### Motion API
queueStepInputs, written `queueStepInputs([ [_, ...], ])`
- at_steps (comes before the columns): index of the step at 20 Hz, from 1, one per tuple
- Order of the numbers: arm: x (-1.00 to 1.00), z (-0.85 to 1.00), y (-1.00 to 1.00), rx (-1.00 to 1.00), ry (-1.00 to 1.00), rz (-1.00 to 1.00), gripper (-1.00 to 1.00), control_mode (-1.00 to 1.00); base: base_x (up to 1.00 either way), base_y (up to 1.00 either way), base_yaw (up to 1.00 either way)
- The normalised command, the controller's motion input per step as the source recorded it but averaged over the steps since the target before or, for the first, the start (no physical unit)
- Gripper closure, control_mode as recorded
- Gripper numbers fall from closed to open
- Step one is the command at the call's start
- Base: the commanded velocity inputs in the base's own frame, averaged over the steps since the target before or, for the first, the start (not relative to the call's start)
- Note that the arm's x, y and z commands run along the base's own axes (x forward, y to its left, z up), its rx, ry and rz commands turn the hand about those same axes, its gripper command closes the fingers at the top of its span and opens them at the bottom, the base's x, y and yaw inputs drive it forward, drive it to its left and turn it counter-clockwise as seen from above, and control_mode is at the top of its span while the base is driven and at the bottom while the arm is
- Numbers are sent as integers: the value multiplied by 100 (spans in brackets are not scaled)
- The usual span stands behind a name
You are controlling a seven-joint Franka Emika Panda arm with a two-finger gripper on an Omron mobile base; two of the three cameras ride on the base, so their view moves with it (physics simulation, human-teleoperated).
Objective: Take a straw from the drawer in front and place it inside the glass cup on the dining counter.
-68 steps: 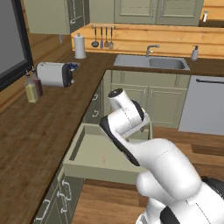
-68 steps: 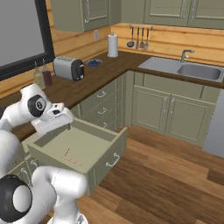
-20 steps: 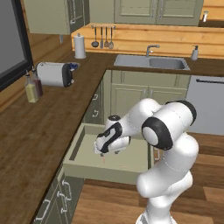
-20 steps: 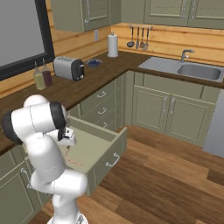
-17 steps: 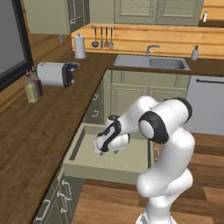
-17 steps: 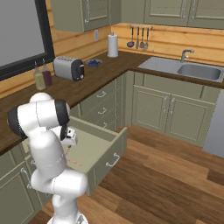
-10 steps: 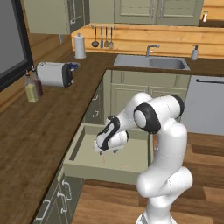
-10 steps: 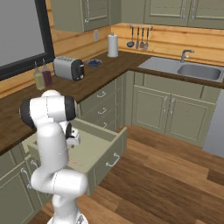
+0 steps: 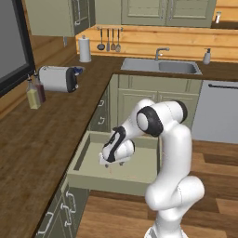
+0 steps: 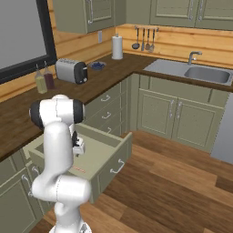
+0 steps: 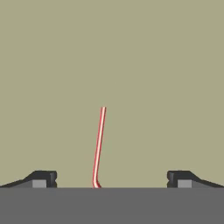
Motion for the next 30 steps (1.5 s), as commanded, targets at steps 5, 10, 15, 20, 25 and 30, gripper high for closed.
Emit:
queueStepInputs([
  [5,0,-29,1,0,0,-1,-100,-100,0,0,0],
  [10,0,-24,5,0,0,-1,-100,-100,0,0,0],
  [15,0,-18,9,0,0,-1,-100,-100,0,0,0],
  [20,0,-17,10,0,0,-3,-100,-100,0,0,0],
  [25,2,-29,5,-4,0,-7,-100,-100,0,0,0],
  [30,-4,-92,-1,-24,-1,-32,100,-100,0,0,0],
])
